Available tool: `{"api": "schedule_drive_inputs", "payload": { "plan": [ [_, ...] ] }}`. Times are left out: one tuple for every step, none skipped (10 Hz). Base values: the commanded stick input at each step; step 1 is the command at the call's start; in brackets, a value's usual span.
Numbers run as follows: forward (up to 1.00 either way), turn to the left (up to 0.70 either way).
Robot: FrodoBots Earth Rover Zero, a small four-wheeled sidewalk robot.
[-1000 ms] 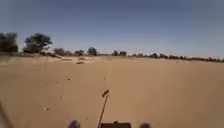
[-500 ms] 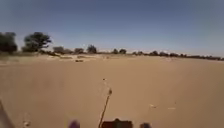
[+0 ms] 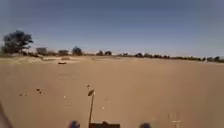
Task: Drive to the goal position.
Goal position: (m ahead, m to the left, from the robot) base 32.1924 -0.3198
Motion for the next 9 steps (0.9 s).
{"api": "schedule_drive_inputs", "payload": {
  "plan": [
    [0.7, -0.02],
    [0.7, 0.0],
    [0.7, 0.0],
    [0.7, 0.0],
    [0.7, 0.0],
    [0.7, 0.0],
    [0.7, 0.0],
    [0.7, 0.0],
    [0.7, 0.0]
  ]
}}
